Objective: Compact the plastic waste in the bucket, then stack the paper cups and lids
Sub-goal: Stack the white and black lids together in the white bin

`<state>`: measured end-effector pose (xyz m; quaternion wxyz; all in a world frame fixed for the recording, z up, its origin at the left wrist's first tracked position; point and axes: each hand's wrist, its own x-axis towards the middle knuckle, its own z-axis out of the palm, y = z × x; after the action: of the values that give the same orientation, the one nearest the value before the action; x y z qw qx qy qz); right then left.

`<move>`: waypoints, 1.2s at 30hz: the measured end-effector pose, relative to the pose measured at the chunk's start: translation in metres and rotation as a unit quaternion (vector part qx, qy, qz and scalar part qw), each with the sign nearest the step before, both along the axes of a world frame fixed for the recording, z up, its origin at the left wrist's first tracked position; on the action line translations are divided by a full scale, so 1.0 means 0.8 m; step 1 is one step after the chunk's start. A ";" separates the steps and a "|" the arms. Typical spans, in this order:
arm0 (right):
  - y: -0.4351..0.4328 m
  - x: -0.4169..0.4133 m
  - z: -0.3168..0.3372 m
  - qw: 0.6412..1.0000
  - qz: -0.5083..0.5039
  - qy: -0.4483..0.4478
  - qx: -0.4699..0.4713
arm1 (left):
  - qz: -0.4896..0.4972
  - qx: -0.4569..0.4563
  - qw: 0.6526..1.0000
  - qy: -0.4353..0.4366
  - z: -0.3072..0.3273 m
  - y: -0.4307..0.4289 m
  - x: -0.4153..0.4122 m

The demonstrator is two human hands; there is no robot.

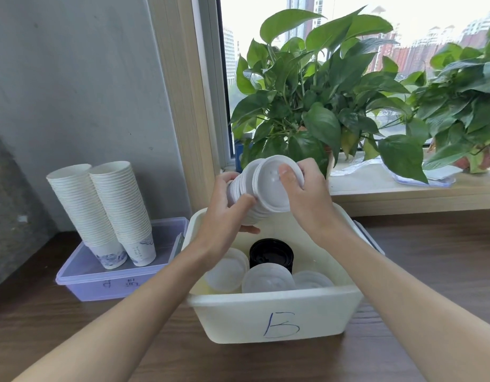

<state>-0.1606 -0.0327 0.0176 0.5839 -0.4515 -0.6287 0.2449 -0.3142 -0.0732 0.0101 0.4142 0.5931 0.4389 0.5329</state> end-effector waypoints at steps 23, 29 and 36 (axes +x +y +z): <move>-0.011 -0.007 -0.002 0.983 0.160 0.035 -0.081 | -0.010 0.023 1.000 0.018 0.000 -0.005 0.003; -0.014 -0.008 0.005 0.943 0.236 0.149 -0.180 | -0.008 0.049 0.998 0.041 0.000 -0.005 0.002; -0.008 -0.010 -0.002 0.968 0.184 0.083 -0.149 | -0.011 0.052 0.997 0.047 -0.002 -0.007 0.004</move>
<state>-0.1687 -0.0392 0.0161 0.5049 -0.3880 -0.6065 0.4761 -0.3110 -0.0786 0.0089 0.3674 0.6428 0.4228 0.5226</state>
